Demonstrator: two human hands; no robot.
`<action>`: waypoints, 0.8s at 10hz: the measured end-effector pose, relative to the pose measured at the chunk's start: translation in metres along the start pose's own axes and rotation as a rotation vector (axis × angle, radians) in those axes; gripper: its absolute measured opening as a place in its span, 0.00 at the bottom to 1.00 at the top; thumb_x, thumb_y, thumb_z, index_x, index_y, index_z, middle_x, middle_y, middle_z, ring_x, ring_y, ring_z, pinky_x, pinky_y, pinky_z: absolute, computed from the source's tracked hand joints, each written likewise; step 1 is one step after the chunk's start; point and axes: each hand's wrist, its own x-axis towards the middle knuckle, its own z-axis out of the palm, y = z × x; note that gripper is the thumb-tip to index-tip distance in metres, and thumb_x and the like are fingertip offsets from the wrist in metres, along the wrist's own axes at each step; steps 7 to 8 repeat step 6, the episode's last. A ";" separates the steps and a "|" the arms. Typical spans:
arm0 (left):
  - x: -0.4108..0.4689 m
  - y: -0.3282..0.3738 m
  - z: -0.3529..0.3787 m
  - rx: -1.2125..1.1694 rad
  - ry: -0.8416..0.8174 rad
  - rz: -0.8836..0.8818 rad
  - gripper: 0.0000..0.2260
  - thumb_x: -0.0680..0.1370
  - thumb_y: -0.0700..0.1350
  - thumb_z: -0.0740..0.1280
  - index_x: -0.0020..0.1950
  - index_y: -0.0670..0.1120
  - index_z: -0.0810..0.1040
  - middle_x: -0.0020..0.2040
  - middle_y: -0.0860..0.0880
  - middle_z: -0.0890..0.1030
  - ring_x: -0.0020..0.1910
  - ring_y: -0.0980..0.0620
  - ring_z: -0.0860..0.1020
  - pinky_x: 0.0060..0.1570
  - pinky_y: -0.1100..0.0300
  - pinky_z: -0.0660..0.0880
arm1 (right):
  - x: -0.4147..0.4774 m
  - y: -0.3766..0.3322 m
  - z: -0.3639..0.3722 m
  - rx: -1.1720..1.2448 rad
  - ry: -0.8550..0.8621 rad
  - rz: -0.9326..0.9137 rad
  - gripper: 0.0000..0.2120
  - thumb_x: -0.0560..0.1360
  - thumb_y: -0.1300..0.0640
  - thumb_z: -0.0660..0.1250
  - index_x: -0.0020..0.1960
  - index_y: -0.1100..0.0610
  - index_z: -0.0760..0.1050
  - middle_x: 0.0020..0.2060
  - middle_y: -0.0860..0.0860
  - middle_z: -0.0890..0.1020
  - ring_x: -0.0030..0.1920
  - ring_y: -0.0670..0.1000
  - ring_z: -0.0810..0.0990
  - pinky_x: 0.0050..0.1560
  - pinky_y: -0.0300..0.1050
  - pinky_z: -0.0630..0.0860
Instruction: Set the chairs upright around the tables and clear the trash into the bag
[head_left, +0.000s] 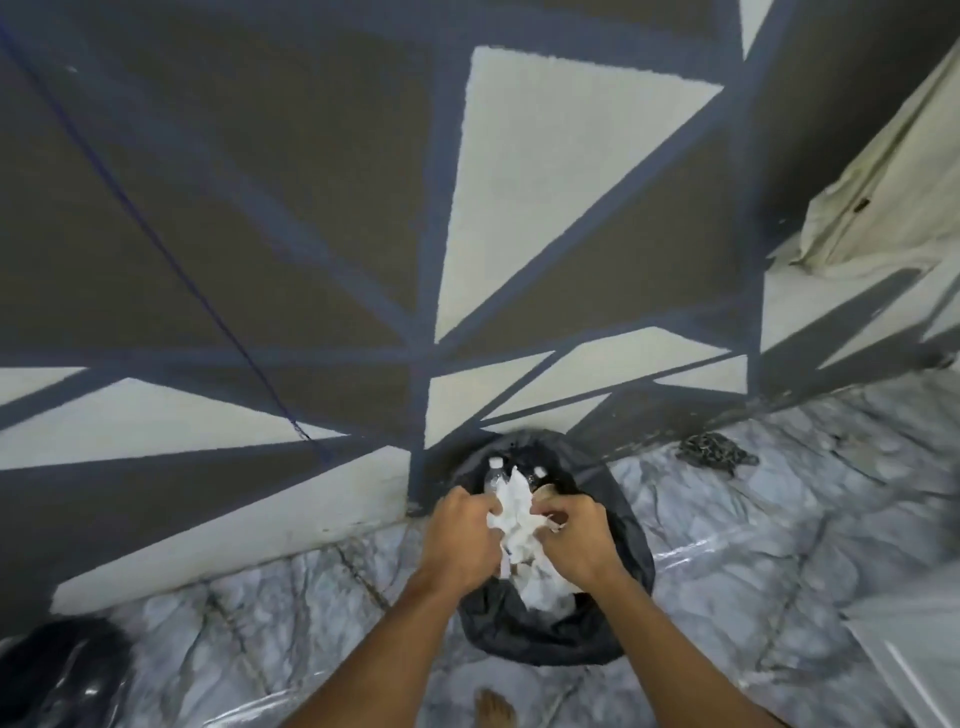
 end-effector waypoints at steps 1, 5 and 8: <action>0.026 0.021 0.037 0.008 -0.065 0.020 0.14 0.75 0.44 0.70 0.60 0.50 0.80 0.57 0.45 0.75 0.56 0.45 0.76 0.54 0.58 0.72 | 0.020 0.039 -0.009 -0.008 0.010 0.106 0.13 0.70 0.69 0.68 0.49 0.56 0.84 0.50 0.50 0.84 0.48 0.48 0.81 0.43 0.27 0.72; 0.074 0.031 0.104 -0.043 -0.305 -0.051 0.17 0.73 0.45 0.74 0.61 0.44 0.80 0.59 0.44 0.76 0.55 0.46 0.78 0.56 0.55 0.76 | 0.057 0.101 -0.012 -0.015 -0.055 0.290 0.21 0.65 0.66 0.73 0.56 0.52 0.82 0.55 0.48 0.82 0.50 0.50 0.82 0.49 0.36 0.76; 0.074 0.024 0.113 -0.071 -0.333 -0.076 0.18 0.73 0.47 0.74 0.62 0.44 0.80 0.55 0.44 0.80 0.54 0.45 0.79 0.54 0.56 0.77 | 0.058 0.108 -0.009 -0.007 -0.075 0.287 0.20 0.65 0.65 0.73 0.55 0.53 0.83 0.55 0.48 0.83 0.53 0.49 0.82 0.52 0.36 0.76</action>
